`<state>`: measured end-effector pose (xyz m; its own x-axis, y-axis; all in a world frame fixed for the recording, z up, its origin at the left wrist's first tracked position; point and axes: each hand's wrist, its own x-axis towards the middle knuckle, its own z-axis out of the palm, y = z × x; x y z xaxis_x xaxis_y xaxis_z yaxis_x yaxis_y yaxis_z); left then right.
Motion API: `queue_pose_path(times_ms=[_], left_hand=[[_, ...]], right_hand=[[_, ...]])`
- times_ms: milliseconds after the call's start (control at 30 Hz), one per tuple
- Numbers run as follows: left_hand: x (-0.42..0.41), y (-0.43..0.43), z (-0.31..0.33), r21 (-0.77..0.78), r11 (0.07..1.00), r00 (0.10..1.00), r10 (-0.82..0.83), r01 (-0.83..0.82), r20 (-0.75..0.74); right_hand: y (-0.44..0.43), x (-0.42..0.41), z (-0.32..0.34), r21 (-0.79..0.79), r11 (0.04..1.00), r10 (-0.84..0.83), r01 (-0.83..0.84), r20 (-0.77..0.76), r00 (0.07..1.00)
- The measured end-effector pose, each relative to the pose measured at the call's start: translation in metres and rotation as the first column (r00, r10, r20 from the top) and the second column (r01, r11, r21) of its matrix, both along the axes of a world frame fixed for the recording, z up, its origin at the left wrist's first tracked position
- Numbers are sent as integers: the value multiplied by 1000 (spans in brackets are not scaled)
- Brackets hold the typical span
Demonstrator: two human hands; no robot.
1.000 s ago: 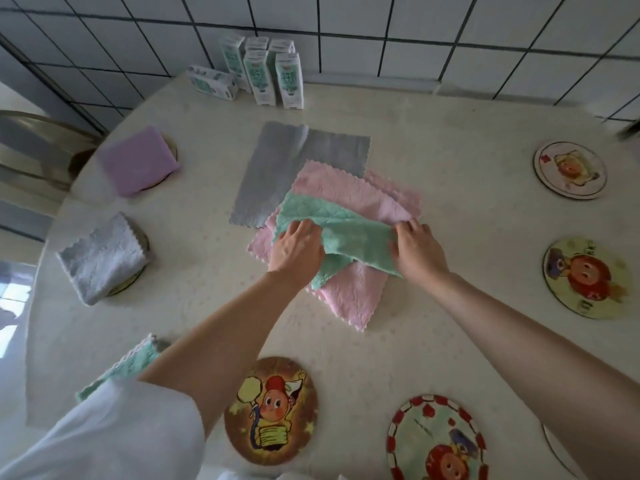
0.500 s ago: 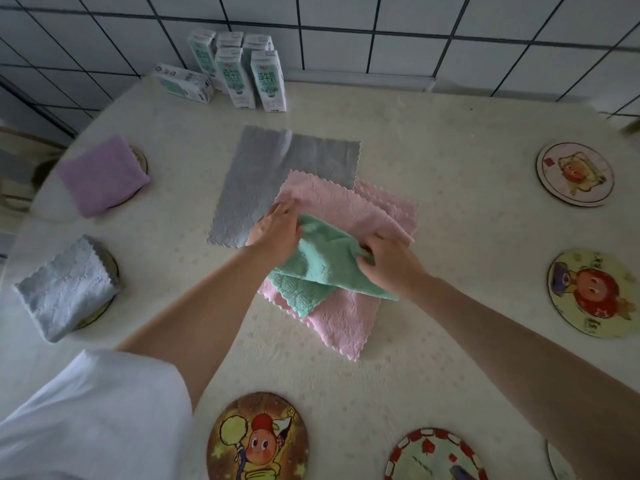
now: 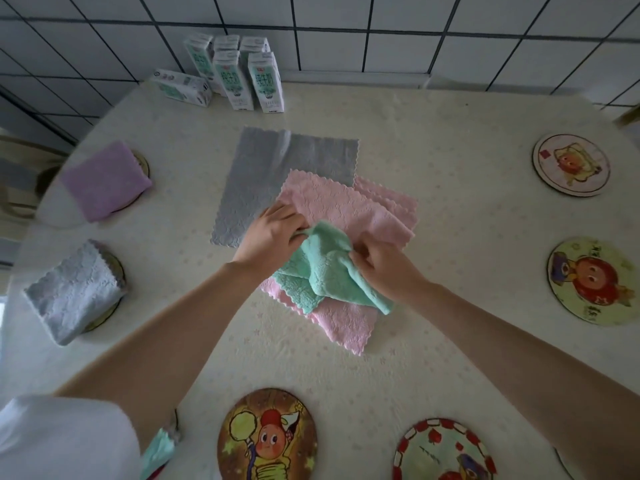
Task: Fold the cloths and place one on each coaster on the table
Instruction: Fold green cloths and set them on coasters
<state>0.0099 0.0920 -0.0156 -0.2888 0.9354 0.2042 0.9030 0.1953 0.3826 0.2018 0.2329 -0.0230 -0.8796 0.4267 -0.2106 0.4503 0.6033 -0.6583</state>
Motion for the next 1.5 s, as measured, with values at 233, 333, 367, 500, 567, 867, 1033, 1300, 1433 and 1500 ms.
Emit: queue_pose_path(times_ms=[233, 333, 367, 500, 567, 867, 1033, 1300, 1433, 1500], left_hand=[[20, -35, 34, 50, 994, 994, -98, 95, 56], [24, -56, 43, 36, 999, 994, -40, 36, 106], [25, -63, 46, 30, 1000, 992, -7, 3, 124], [24, -94, 57, -6, 998, 984, 63, -63, 165], [23, -113, 62, -23, 994, 976, 109, -106, 186], [5, -193, 84, -89, 968, 966, 241, -233, 92], [-12, -210, 112, 109, 912, 916, 400, -395, -28], [-13, -232, 141, 342, 850, 896, 442, -401, -48], [15, -261, 120, 304, 879, 905, 414, -368, -102], [35, -283, 95, 237, 925, 938, 330, -298, -109]], right_hand=[[-6, -32, 22, -16, 970, 242, -241, 71, 968], [-18, -28, 45, 8, 963, 266, -268, 91, 960], [-23, -25, 51, -5, 963, 270, -271, 101, 958], [-46, -8, 69, -25, 965, 263, -262, 130, 956], [-57, -1, 75, -39, 958, 287, -284, 148, 946], [-83, -10, 90, 179, 957, 231, -229, 8, 973], [-105, -37, 123, 331, 929, 228, -164, -166, 959], [-129, -40, 157, 352, 936, 165, -7, -422, 892], [-138, -9, 132, 341, 931, 257, -127, -369, 893], [-145, 15, 112, 311, 929, 295, -202, -289, 911]])
